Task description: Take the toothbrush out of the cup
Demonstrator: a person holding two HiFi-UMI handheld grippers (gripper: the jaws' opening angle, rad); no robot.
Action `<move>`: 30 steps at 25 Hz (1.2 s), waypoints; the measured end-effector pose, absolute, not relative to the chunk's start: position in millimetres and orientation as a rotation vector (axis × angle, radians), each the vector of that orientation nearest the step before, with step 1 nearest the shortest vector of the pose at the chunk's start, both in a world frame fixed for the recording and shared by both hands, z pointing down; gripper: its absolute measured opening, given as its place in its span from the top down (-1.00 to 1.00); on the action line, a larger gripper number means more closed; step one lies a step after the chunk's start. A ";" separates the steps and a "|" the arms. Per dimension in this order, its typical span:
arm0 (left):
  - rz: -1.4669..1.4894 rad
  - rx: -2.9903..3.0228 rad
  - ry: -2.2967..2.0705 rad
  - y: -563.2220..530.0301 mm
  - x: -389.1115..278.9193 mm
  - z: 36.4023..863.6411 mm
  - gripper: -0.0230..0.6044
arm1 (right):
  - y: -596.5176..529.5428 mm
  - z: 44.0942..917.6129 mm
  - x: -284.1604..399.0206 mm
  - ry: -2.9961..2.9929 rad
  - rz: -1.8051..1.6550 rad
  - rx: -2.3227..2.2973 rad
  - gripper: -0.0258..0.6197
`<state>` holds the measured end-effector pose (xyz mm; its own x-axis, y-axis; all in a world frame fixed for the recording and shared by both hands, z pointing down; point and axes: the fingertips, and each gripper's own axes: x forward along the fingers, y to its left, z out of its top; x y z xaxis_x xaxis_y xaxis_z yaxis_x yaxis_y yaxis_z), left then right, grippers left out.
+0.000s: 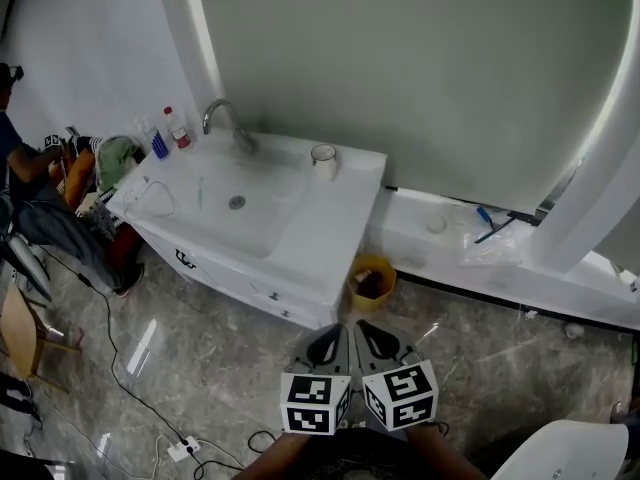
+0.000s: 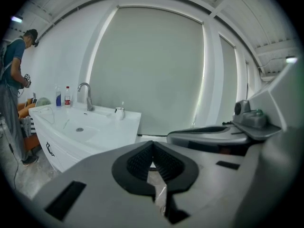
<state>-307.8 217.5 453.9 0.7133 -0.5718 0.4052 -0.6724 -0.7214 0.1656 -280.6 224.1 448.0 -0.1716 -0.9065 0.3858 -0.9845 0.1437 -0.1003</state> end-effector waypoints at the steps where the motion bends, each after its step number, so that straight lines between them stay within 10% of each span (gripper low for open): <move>1: 0.475 2.613 -0.987 213.5 -303.7 454.1 0.90 | 220.0 447.9 -276.4 -2.193 0.485 1.843 0.89; 30: 0.617 2.497 -1.223 125.0 -139.4 462.7 0.90 | 123.8 456.7 -107.2 -2.387 0.578 1.641 0.89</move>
